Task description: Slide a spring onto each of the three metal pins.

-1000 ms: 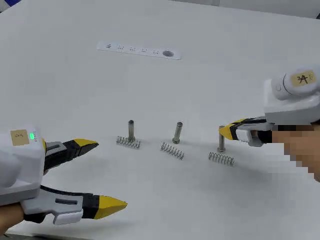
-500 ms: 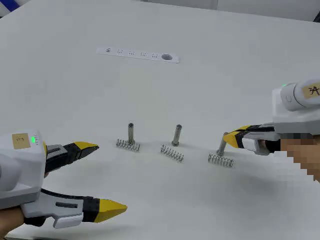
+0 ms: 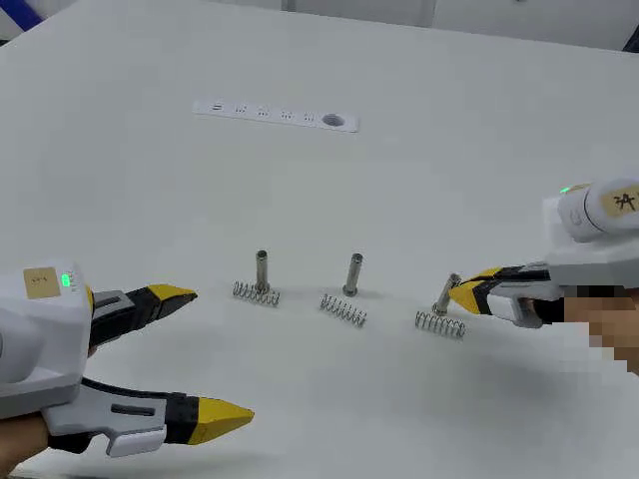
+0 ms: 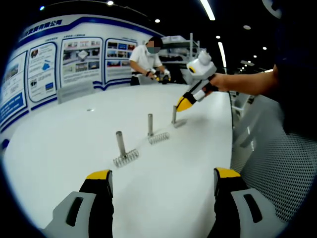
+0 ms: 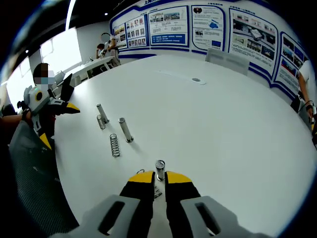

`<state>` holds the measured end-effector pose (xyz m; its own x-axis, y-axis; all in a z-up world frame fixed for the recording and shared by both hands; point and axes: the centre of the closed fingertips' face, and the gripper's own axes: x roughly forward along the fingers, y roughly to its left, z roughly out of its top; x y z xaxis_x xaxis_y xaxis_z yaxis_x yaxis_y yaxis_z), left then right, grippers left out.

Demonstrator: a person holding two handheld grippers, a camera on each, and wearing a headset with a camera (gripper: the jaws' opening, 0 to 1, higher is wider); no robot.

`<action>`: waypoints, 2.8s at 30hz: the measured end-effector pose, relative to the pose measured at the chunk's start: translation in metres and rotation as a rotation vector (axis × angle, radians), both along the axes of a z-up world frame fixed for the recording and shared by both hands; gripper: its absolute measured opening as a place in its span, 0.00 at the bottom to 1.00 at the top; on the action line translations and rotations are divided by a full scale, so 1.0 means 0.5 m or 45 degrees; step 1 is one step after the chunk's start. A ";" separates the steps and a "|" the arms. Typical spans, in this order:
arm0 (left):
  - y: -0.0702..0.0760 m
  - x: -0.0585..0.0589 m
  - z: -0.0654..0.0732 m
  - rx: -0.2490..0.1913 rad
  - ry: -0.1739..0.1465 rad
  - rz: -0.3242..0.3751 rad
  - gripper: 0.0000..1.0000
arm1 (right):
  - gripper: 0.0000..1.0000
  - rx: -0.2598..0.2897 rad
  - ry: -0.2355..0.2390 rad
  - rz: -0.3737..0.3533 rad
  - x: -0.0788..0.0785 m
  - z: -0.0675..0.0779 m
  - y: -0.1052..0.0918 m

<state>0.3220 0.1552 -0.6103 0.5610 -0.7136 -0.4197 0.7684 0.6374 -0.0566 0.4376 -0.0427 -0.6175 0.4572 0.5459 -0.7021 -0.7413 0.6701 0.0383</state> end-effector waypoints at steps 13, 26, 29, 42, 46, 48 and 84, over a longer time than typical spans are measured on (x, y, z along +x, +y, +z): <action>-0.002 -0.001 -0.003 -0.002 0.007 -0.008 0.85 | 0.12 -0.056 0.020 0.072 -0.025 -0.026 0.001; -0.001 -0.001 -0.005 -0.002 0.015 -0.004 0.84 | 0.16 -0.215 0.041 0.240 -0.039 -0.081 -0.016; 0.000 -0.001 -0.006 -0.001 0.018 0.000 0.84 | 0.16 -0.231 0.050 0.259 -0.038 -0.088 -0.019; 0.003 0.000 -0.009 -0.001 0.027 0.008 0.83 | 0.15 -0.220 0.055 0.331 -0.043 -0.088 -0.015; 0.002 -0.001 -0.010 0.000 0.029 0.006 0.83 | 0.14 -0.230 0.041 0.353 -0.045 -0.089 -0.015; 0.002 -0.001 -0.010 -0.002 0.030 0.005 0.83 | 0.13 -0.234 0.034 0.368 -0.046 -0.090 -0.015; -0.001 -0.001 -0.006 -0.018 0.024 -0.003 0.82 | 0.12 -0.221 -0.030 0.378 -0.066 0.015 0.005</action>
<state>0.3214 0.1544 -0.6131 0.5511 -0.7209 -0.4202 0.7689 0.6344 -0.0799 0.4047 -0.0401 -0.6099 0.3137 0.5306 -0.7874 -0.9041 0.4202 -0.0771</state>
